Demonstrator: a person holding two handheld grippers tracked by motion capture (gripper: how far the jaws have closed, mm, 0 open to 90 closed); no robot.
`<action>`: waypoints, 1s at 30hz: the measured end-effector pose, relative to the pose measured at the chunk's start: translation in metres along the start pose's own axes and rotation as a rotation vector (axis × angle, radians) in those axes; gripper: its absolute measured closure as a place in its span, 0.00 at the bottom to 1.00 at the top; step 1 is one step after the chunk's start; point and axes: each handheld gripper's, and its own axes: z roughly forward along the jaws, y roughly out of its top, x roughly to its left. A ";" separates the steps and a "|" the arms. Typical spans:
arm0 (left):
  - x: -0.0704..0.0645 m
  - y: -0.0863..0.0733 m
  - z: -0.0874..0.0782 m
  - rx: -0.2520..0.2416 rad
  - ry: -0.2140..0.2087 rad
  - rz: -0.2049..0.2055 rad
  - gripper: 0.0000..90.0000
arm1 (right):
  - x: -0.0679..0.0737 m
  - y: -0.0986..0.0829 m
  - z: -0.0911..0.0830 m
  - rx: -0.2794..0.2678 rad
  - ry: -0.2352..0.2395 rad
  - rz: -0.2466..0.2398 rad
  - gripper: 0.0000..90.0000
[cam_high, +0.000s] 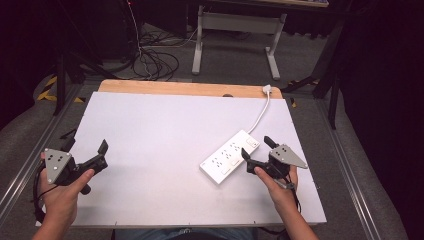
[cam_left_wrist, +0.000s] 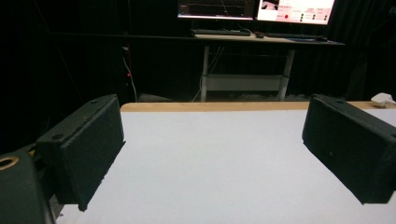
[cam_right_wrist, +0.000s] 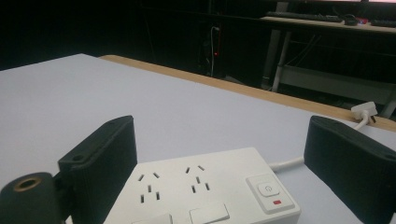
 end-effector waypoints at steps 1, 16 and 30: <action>0.000 0.000 0.000 0.000 0.000 0.001 0.07 | 0.000 0.000 0.000 0.000 -0.001 0.000 0.11; 0.000 0.000 0.001 0.001 -0.002 0.003 0.08 | 0.000 0.000 0.000 0.003 -0.004 0.000 0.11; -0.001 0.000 0.001 0.002 -0.005 0.002 0.09 | 0.000 0.000 0.000 0.002 -0.001 -0.013 0.12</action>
